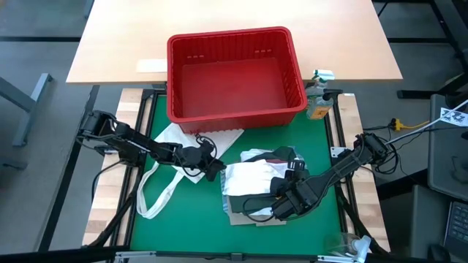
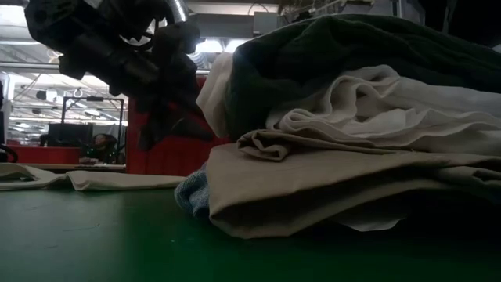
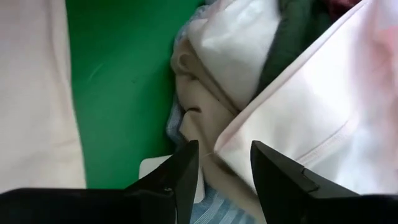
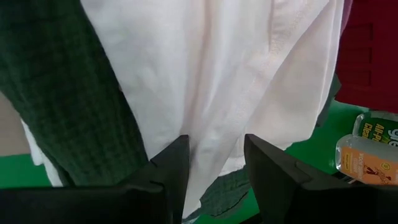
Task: Fold Laundry from Bin
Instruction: Fold the white underwear
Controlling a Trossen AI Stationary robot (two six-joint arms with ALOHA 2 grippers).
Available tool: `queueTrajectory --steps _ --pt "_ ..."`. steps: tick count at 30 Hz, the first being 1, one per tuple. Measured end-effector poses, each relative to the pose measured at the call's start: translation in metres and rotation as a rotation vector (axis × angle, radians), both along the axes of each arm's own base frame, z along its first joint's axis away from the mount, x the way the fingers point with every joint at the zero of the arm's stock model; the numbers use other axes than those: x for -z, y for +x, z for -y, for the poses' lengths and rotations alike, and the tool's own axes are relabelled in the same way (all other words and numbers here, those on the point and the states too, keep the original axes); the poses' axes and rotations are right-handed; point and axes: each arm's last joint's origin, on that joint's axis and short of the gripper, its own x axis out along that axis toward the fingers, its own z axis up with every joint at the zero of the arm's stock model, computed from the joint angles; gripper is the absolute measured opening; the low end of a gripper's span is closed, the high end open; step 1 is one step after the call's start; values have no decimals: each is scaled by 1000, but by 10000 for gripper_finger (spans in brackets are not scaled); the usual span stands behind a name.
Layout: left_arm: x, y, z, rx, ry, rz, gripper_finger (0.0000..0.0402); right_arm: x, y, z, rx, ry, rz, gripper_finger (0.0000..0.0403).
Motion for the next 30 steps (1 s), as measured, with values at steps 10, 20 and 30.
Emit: queueTrajectory --steps 10,20,30 --pt "-1 0 1 -10 -27 15 140 0 0 0 0 0 0 154" --pt "0 0 8 -11 -34 14 140 0 0 0 0 0 0 154" --pt "9 7 10 -13 -37 52 140 0 0 0 0 0 0 154"
